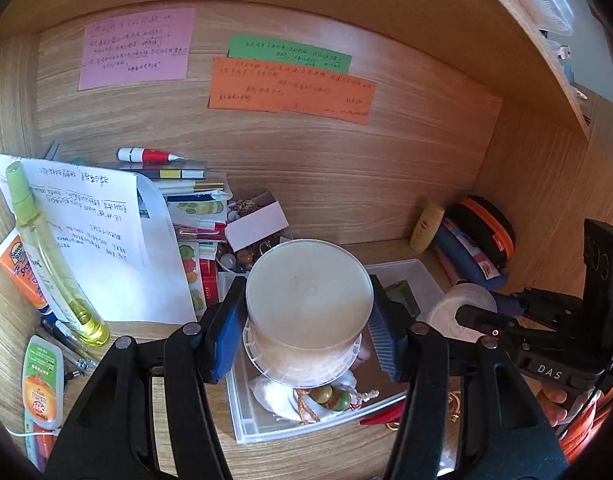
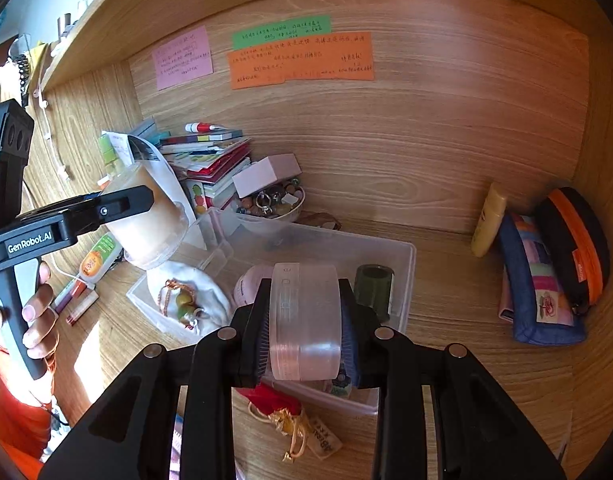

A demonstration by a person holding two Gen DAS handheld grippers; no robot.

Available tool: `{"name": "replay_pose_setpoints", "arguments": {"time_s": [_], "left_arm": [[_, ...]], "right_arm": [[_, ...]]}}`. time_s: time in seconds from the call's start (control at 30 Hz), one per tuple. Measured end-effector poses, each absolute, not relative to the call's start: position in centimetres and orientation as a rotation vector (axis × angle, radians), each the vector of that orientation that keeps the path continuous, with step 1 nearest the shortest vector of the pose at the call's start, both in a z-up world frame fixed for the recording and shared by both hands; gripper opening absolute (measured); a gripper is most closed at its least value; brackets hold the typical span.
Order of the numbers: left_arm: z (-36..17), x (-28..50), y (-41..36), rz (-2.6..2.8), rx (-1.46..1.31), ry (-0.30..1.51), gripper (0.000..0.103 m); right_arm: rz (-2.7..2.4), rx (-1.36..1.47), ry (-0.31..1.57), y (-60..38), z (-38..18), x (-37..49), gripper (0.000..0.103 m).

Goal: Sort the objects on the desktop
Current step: 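Lower the candle into the box with the left tool while the right tool lowers the clear container there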

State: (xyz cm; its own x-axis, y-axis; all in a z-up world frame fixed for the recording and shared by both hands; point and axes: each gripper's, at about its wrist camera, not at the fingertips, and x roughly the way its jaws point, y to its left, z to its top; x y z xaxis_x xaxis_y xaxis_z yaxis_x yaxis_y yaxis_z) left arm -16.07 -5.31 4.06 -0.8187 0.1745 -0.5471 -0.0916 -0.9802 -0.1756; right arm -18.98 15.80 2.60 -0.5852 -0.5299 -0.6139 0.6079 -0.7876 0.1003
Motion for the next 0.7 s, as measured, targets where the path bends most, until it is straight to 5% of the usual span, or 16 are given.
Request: {"name": "replay_pose_setpoints", "arguments": {"time_s": [0.7], "left_arm": [[-2.1,-22.8,-5.7,2.865,-1.143,-0.191,0.056]], "right_arm": [[-2.323,0.966,0.207,13.0,-2.0,-22.2,0.027]]}}
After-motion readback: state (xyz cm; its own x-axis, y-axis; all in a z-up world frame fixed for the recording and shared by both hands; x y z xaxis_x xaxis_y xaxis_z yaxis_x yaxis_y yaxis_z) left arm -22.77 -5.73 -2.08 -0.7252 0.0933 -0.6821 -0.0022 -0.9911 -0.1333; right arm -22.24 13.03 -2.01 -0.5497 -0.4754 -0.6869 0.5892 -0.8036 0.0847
